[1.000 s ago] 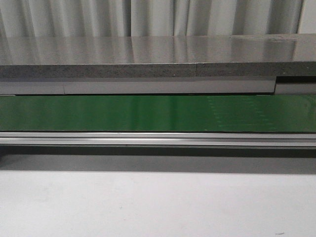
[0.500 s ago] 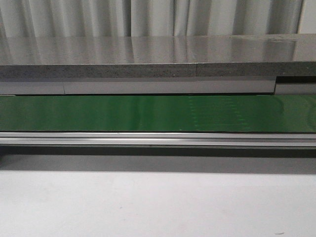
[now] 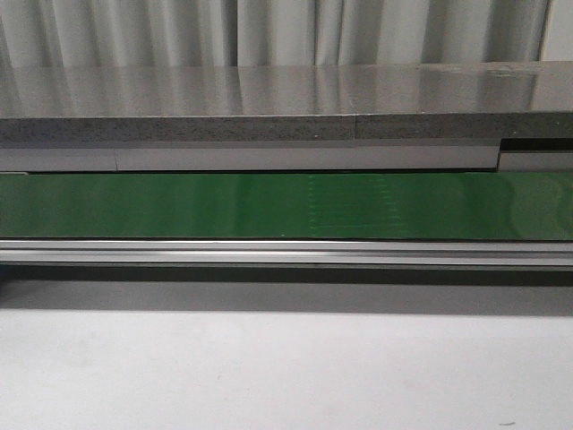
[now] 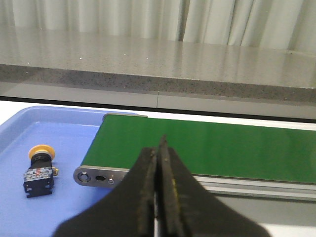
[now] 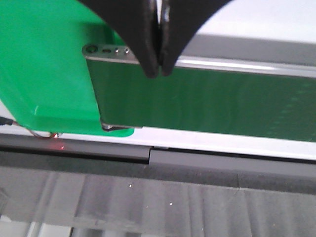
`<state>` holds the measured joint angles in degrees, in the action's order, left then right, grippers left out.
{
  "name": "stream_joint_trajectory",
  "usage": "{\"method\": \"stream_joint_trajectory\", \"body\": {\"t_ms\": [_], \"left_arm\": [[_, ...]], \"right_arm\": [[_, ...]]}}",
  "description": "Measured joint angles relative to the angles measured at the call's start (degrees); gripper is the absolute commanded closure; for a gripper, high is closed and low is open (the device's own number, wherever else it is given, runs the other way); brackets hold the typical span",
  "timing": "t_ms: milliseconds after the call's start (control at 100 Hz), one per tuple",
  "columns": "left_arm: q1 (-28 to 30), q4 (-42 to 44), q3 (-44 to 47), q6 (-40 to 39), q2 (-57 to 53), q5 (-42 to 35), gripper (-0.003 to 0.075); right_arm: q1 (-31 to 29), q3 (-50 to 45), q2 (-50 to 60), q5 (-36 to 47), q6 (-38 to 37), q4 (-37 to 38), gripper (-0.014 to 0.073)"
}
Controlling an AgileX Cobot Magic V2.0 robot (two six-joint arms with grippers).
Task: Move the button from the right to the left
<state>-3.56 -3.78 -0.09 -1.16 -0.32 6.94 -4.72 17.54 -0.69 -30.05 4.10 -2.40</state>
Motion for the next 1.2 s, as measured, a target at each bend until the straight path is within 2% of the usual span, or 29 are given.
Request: {"method": "stream_joint_trajectory", "body": {"t_ms": [240, 380, 530, 1200], "left_arm": [[0.0, 0.0, 0.0, 0.0, 0.0, 0.0, 0.0741], [0.0, 0.0, 0.0, 0.0, 0.0, 0.0, 0.0741], [0.0, 0.0, 0.0, 0.0, 0.0, 0.0, 0.0741], [0.0, 0.0, 0.0, 0.0, 0.0, 0.0, 0.0741]], "right_arm": [[-0.4, -9.3, 0.1, 21.5, -1.3, -0.4, 0.0661], [-0.4, -15.2, 1.1, 26.8, -7.2, 2.4, 0.0661], [-0.4, -18.9, 1.2, 28.5, -9.5, 3.2, 0.0661], [-0.4, -19.1, 1.2, 28.5, -9.8, 3.4, 0.0661]]}}
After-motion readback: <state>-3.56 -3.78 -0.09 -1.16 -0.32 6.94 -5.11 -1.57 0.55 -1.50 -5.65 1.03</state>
